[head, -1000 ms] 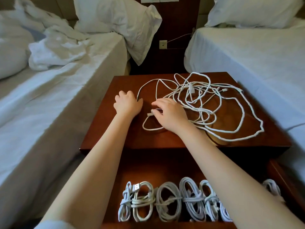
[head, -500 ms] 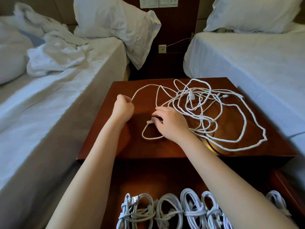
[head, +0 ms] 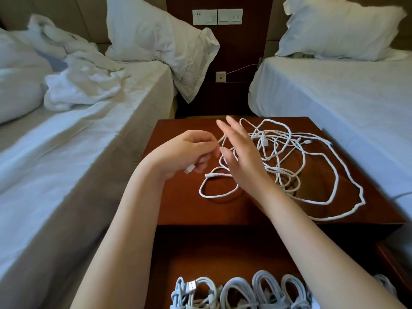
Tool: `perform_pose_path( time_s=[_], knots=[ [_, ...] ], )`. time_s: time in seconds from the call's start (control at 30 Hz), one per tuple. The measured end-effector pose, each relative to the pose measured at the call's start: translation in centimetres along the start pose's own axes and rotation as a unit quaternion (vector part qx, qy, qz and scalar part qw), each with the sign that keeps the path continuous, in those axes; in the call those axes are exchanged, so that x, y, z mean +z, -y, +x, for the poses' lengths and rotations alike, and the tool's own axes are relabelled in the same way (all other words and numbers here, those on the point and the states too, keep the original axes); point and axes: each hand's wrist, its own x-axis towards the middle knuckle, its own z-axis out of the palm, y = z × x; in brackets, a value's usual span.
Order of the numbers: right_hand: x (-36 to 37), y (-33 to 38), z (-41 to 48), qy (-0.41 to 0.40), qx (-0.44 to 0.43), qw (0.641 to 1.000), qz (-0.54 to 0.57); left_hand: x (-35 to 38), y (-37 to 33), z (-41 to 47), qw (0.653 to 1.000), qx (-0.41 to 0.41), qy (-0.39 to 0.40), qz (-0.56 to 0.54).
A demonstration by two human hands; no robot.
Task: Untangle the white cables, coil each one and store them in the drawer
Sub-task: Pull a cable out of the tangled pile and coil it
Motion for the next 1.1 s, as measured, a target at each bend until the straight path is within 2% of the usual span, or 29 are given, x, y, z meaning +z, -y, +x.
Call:
perform_pose_path(
  time_s=[0.07, 0.2, 0.33, 0.43, 0.53, 0.6, 0.67, 0.73, 0.87, 0.97, 1.03, 1.1],
  knots=[
    [-0.4, 0.1, 0.2, 0.001, -0.005, 1.0, 0.007, 0.2, -0.7, -0.4, 1.0, 0.006, 0.03, 0.003],
    [-1.3, 0.1, 0.4, -0.062, -0.03, 0.997, 0.021, 0.8, -0.7, -0.5, 0.996, -0.012, 0.077, -0.043],
    [-1.8, 0.7, 0.5, -0.099, -0.06, 0.993, -0.013, 1.5, -1.0, -0.5, 0.987, -0.04, 0.154, 0.0],
    [-1.5, 0.7, 0.3, -0.023, -0.024, 0.999, 0.033, 2.2, -1.8, -0.8, 0.979, 0.022, 0.196, -0.04],
    [-0.3, 0.4, 0.4, 0.078, 0.061, 0.995, 0.033, 2.4, -2.5, -1.0, 0.959, 0.095, 0.202, -0.174],
    [0.6, 0.5, 0.1, 0.11, 0.063, 0.992, -0.011, 2.0, -2.6, -1.0, 0.939, 0.129, 0.19, -0.258],
    [1.3, 0.9, -0.9, 0.099, -0.028, 0.994, -0.035, 1.6, -2.6, -0.8, 0.937, 0.154, 0.146, -0.277],
    [1.7, 2.1, -1.6, 0.125, -0.074, 0.988, -0.043, 1.1, -2.2, -0.7, 0.947, 0.158, 0.082, -0.267],
    [2.4, 2.8, -1.6, 0.238, -0.047, 0.961, -0.133, 0.0, -0.7, -0.3, 0.956, 0.136, -0.043, -0.258],
    [1.9, 2.3, -1.7, 0.249, -0.031, 0.96, -0.124, -1.0, 0.6, 0.3, 0.946, 0.125, -0.191, -0.231],
    [1.5, 2.1, -1.7, 0.249, -0.026, 0.961, -0.115, -1.5, 1.5, 0.7, 0.937, 0.126, -0.292, -0.144],
    [1.2, 2.0, -1.6, 0.232, -0.014, 0.967, -0.106, -1.8, 2.6, 0.9, 0.925, 0.122, -0.359, -0.011]
  ],
)
